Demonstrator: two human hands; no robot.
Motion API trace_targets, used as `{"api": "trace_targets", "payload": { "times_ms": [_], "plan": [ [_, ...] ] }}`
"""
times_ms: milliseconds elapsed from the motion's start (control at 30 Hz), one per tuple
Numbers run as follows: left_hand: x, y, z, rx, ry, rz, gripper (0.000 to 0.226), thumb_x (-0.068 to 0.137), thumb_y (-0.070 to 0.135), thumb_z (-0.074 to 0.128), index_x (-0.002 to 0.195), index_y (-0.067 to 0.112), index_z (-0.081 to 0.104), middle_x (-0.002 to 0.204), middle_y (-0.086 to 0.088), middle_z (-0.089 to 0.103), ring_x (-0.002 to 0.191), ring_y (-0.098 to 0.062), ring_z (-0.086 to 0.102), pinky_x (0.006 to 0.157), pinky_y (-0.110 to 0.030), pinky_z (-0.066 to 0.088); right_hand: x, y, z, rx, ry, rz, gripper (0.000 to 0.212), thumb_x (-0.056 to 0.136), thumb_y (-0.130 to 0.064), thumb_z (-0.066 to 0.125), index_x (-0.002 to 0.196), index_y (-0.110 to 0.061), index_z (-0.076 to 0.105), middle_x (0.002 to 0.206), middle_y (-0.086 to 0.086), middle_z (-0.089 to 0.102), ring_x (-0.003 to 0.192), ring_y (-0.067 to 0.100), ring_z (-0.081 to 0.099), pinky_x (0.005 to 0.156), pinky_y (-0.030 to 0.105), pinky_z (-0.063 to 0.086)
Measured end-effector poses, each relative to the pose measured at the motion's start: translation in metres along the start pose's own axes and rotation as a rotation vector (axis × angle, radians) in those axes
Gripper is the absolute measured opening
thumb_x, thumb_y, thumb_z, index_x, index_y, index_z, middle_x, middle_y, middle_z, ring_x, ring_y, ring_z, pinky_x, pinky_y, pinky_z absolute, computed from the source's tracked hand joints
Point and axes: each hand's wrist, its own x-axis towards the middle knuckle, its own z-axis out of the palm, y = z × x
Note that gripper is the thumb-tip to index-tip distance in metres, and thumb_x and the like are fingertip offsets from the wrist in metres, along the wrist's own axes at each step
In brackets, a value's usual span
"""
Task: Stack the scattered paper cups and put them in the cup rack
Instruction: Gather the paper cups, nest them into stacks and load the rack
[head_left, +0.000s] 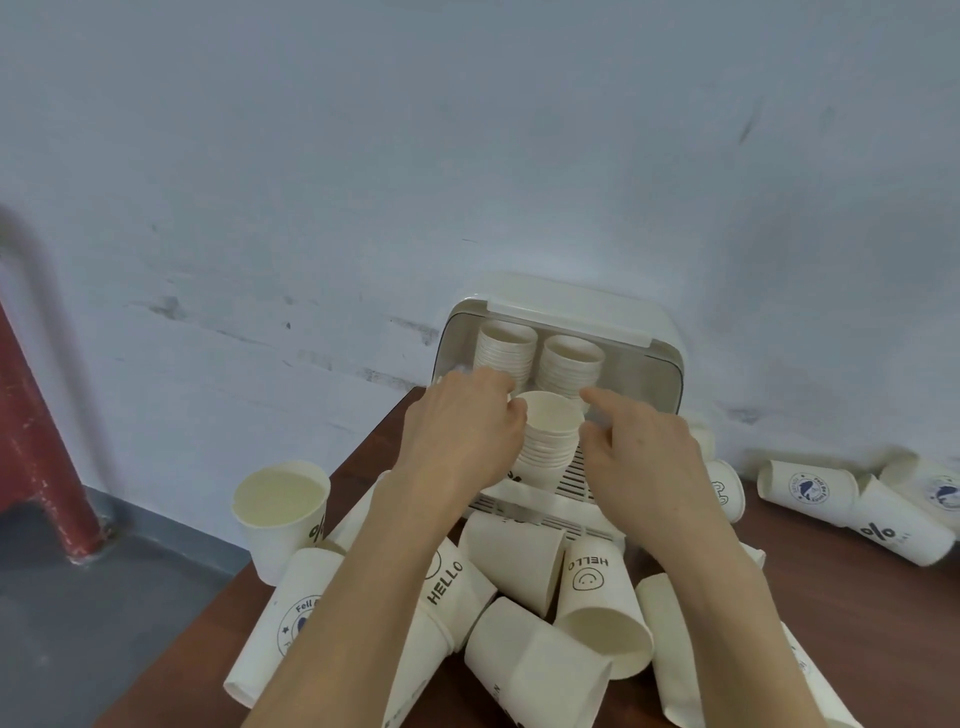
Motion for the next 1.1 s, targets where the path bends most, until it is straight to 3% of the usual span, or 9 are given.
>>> {"api": "trace_targets", "payload": {
  "times_ms": [267, 400, 500, 633, 733, 1000, 1100],
  "plan": [
    [-0.001, -0.003, -0.001, 0.012, 0.031, -0.025, 0.03, 0.098, 0.033, 0.043, 0.116, 0.021, 0.063, 0.101, 0.004, 0.061, 0.091, -0.021, 0.057, 0.069, -0.032, 0.043, 0.001, 0.011, 0.008, 0.038, -0.058, 0.043, 0.039, 0.093, -0.019, 0.04, 0.126, -0.029, 0.057, 0.094, 0.001, 0.068, 0.094, 0.026, 0.058, 0.081, 0.039, 0.047],
    [-0.001, -0.003, -0.001, -0.013, 0.009, -0.03, 0.031, 0.098, 0.034, 0.044, 0.123, 0.027, 0.061, 0.106, 0.004, 0.062, 0.097, -0.022, 0.056, 0.072, -0.03, 0.039, -0.002, 0.01, 0.011, 0.013, -0.068, 0.047, 0.036, 0.095, -0.019, 0.04, 0.128, -0.024, 0.054, 0.102, 0.006, 0.067, 0.103, 0.03, 0.053, 0.085, 0.04, 0.042],
    [-0.001, -0.001, -0.004, 0.0, -0.014, -0.033, 0.031, 0.098, 0.035, 0.044, 0.118, 0.023, 0.063, 0.105, 0.001, 0.064, 0.098, -0.025, 0.057, 0.074, -0.032, 0.042, -0.005, 0.004, 0.005, 0.037, -0.06, 0.015, 0.032, 0.095, -0.019, 0.041, 0.123, -0.019, 0.057, 0.107, 0.006, 0.067, 0.105, 0.031, 0.056, 0.087, 0.041, 0.045],
    [-0.008, 0.006, -0.017, 0.018, 0.053, -0.011, 0.03, 0.096, 0.034, 0.044, 0.112, 0.018, 0.064, 0.099, -0.004, 0.067, 0.098, -0.031, 0.058, 0.077, -0.036, 0.046, -0.024, -0.001, -0.011, 0.063, 0.035, 0.018, 0.03, 0.095, -0.016, 0.042, 0.119, -0.019, 0.059, 0.099, 0.004, 0.066, 0.095, 0.027, 0.057, 0.081, 0.038, 0.046],
    [-0.024, 0.016, -0.026, -0.053, 0.102, -0.003, 0.03, 0.095, 0.033, 0.045, 0.118, 0.026, 0.063, 0.104, -0.001, 0.069, 0.103, -0.03, 0.057, 0.081, -0.037, 0.046, -0.054, 0.003, -0.027, 0.04, 0.039, -0.005, 0.032, 0.093, -0.014, 0.041, 0.118, -0.024, 0.058, 0.087, 0.001, 0.064, 0.086, 0.023, 0.057, 0.077, 0.039, 0.047],
    [-0.087, 0.047, -0.038, -0.081, -0.017, 0.01, 0.035, 0.095, 0.033, 0.046, 0.127, 0.026, 0.058, 0.109, -0.001, 0.068, 0.109, -0.026, 0.055, 0.088, -0.038, 0.046, -0.101, 0.014, -0.073, 0.025, -0.045, 0.044, 0.035, 0.093, -0.016, 0.04, 0.124, -0.023, 0.056, 0.092, 0.004, 0.066, 0.089, 0.023, 0.061, 0.081, 0.042, 0.05],
    [-0.11, 0.066, -0.051, -0.072, -0.04, 0.054, 0.032, 0.094, 0.032, 0.045, 0.122, 0.024, 0.059, 0.102, 0.0, 0.068, 0.102, -0.026, 0.059, 0.086, -0.04, 0.049, -0.118, 0.014, -0.084, 0.058, -0.097, 0.084, 0.039, 0.091, -0.017, 0.04, 0.126, -0.025, 0.055, 0.096, 0.004, 0.067, 0.092, 0.025, 0.061, 0.083, 0.044, 0.051]
  ]
}}
